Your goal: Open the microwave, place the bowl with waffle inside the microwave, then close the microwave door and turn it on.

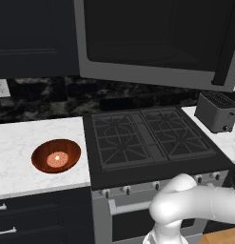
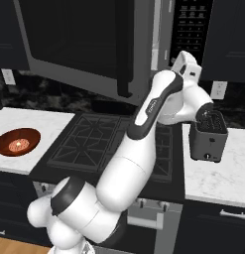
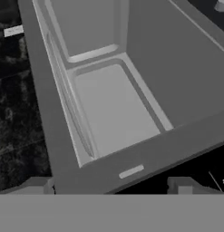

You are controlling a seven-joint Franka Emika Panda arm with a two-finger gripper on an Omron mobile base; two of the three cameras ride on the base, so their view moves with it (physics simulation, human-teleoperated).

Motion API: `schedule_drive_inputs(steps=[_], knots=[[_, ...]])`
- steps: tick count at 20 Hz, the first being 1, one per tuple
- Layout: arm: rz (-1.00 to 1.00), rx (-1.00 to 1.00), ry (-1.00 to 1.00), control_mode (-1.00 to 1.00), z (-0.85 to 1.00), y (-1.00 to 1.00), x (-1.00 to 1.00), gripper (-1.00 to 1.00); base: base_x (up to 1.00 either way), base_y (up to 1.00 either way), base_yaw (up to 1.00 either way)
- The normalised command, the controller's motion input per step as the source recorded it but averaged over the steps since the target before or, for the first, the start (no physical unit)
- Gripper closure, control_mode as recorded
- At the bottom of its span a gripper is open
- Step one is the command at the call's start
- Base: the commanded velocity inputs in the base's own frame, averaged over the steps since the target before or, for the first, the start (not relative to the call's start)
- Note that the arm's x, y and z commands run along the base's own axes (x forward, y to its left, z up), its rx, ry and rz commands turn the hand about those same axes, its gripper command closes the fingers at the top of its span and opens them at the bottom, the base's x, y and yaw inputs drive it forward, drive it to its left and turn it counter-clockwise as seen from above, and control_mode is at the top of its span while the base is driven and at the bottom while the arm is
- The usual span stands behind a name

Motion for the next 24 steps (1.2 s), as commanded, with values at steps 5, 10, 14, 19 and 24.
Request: schedule_drive_inputs(steps=[5,10,14,19,24], knots=[[0.25,0.00,-0.10,-1.00,0.06,0.04,-0.31,-1.00,0.00,0.00,0.00],[0.21,-0.03,-0.01,-1.00,0.25,0.34,-0.56,-1.00,0.00,0.00,0.00],[0.18,-0.09,0.00,-1.00,0.40,0.71,-0.11,-1.00,0.00,0.00,0.00],[0.19,-0.10,0.00,-1.00,0.28,0.76,-0.16,-1.00,0.00,0.00,0.00],[0.30,-0.07,0.00,-1.00,0.05,0.64,-0.87,-1.00,0.00,0.00,0.00]])
